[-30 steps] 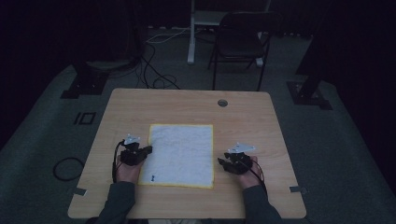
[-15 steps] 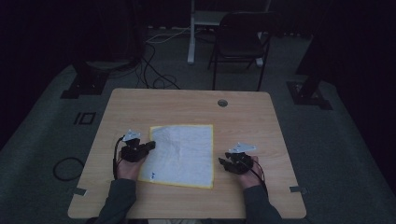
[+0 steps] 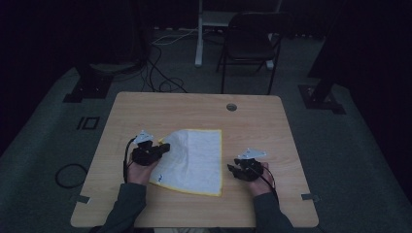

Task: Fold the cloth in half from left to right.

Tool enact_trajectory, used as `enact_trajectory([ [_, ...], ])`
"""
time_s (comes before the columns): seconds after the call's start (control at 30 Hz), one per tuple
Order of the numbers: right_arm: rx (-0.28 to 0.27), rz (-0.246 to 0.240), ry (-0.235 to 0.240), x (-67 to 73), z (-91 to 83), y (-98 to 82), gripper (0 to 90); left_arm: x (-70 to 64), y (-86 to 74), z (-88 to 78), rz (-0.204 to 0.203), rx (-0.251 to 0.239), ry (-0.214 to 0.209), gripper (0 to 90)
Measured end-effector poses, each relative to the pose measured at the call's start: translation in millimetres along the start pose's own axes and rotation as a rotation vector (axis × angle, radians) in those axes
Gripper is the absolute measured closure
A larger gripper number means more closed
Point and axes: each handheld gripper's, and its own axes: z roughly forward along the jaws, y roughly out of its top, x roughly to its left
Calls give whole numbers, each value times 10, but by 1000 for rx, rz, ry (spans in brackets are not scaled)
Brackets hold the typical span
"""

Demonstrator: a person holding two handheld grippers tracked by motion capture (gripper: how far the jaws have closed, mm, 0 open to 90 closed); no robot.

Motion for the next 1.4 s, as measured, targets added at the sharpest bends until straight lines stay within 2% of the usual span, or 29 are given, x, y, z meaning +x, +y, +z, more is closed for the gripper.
enact_trajectory([
  [0.37, 2, -1, 2, 1, 4, -1, 582, -159, 101, 82, 38, 11, -47, 881],
  [0.87, 3, -1, 2, 4, 6, 0, 583, -324, 153, 237, 59, 32, -92, 880],
  [1.07, 2, 0, 2, 1, 4, 0, 583, -435, 166, 398, 67, 59, -114, 879],
  [1.4, 3, 1, 4, 2, 9, -1, 582, -601, 155, 662, 102, 113, -133, 878],
])
